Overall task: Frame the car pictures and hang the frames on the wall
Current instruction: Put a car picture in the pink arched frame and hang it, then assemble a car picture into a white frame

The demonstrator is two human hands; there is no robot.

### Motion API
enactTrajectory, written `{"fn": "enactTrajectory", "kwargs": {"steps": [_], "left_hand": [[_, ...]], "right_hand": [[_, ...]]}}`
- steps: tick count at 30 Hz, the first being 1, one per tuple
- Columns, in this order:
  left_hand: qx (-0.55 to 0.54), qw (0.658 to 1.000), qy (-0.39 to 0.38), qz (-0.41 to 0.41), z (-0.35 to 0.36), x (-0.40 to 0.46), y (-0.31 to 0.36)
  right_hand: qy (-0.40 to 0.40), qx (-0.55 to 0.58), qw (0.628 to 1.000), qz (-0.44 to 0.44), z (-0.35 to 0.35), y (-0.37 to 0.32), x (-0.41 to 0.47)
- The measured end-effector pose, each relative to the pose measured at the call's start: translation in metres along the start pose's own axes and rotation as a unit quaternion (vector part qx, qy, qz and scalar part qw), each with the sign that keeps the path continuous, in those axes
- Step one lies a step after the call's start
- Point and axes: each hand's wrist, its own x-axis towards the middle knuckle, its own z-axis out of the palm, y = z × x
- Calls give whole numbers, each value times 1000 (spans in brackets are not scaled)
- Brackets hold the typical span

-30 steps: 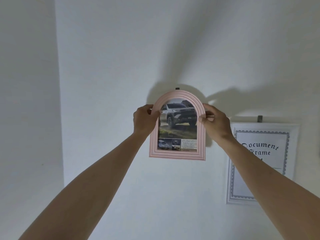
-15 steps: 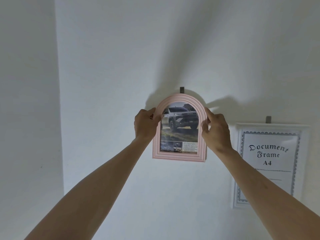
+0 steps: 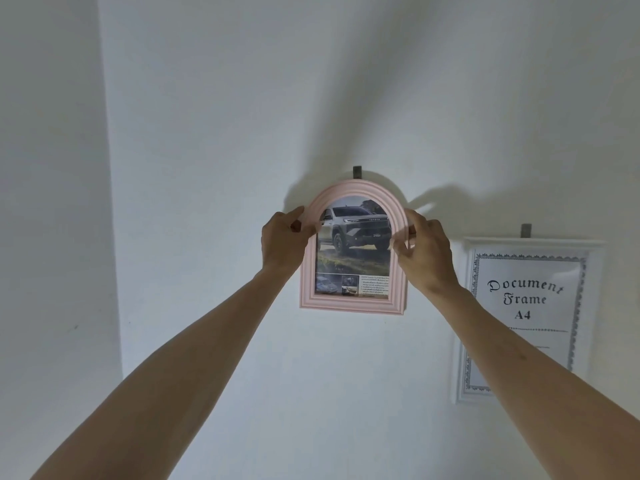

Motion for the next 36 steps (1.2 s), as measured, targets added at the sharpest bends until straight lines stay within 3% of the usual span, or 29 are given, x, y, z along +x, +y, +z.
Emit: {"fn": "enactTrajectory", "kwargs": {"steps": [5,10,14,20,23,29,33,36], "left_hand": [[49,999,8,2,1,-5,-3],[71,993,78,53,8,-19,5],[77,979,113,152,29,-39,32],[4,951,53,304,105,-81,70],[-26,968,-20,250,140,-113,88],[-8,988,-150,30,189,-146,99],[-10,988,-146,-45,206,-155,99],[-19,990,-126,-60,213,-162,102]], "right_hand": [[-26,-10,1000,7,-12,-4,-3],[1,-40,999,27,-45,-3,-8],[36,-54,997,29,-78,11,-13],[90,-63,991,77,-145,59,-29],[96,-77,985,123,-176,92,-42],[33,-70,970,229,-212,152,-71],[-53,2,957,284,-217,182,-89],[-74,57,950,298,-215,193,-102]]}}
